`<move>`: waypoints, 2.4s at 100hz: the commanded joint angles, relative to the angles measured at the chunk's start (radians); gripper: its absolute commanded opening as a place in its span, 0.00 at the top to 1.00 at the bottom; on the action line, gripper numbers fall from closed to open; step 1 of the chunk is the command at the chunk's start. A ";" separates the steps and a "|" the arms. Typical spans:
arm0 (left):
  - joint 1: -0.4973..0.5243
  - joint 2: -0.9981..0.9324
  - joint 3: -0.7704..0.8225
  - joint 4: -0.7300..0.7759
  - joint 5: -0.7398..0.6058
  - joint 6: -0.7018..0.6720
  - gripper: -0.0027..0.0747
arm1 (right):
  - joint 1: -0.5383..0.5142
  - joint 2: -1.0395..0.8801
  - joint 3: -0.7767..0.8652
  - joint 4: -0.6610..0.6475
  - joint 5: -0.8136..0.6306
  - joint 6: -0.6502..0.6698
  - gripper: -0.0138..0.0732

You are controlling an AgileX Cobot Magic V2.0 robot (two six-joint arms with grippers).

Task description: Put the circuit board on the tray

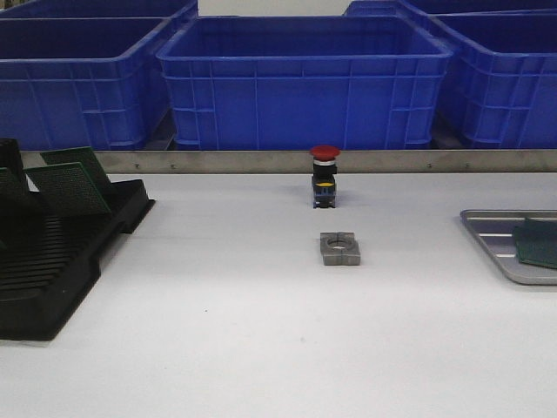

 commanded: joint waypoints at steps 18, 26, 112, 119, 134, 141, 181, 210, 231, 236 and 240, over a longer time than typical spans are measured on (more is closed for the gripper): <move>0.002 -0.250 0.136 -0.046 -0.047 -0.009 0.99 | 0.001 -0.213 0.040 0.016 0.073 -0.006 0.91; 0.002 -0.326 0.178 -0.082 -0.047 -0.009 0.99 | 0.001 -0.267 0.041 0.016 0.142 -0.006 0.91; 0.002 -0.445 0.239 -0.091 -0.047 -0.009 0.99 | 0.001 -0.327 0.041 0.016 0.190 -0.006 0.91; 0.002 -0.445 0.239 -0.091 -0.047 -0.009 0.99 | 0.001 -0.327 0.041 0.016 0.190 -0.006 0.91; 0.002 -0.445 0.239 -0.091 -0.047 -0.009 0.99 | 0.001 -0.327 0.041 0.016 0.190 -0.006 0.91; 0.002 -0.445 0.245 -0.091 -0.067 -0.009 0.99 | 0.001 -0.327 0.041 0.016 0.190 -0.006 0.91; 0.100 -0.465 0.321 0.780 -0.091 -1.024 0.99 | 0.001 -0.327 0.041 0.016 0.190 -0.006 0.91; 0.104 -0.640 0.548 0.881 -0.193 -1.147 0.99 | 0.001 -0.327 0.041 0.016 0.190 -0.006 0.91; 0.104 -0.653 0.550 0.920 -0.097 -1.172 0.99 | 0.001 -0.325 0.041 0.017 0.198 -0.006 0.91; 0.104 -0.653 0.550 0.926 -0.095 -1.182 0.99 | 0.001 -0.325 0.041 0.017 0.200 -0.006 0.91; 0.104 -0.653 0.550 0.931 -0.095 -1.189 0.99 | 0.001 -0.325 0.041 0.017 0.200 -0.006 0.91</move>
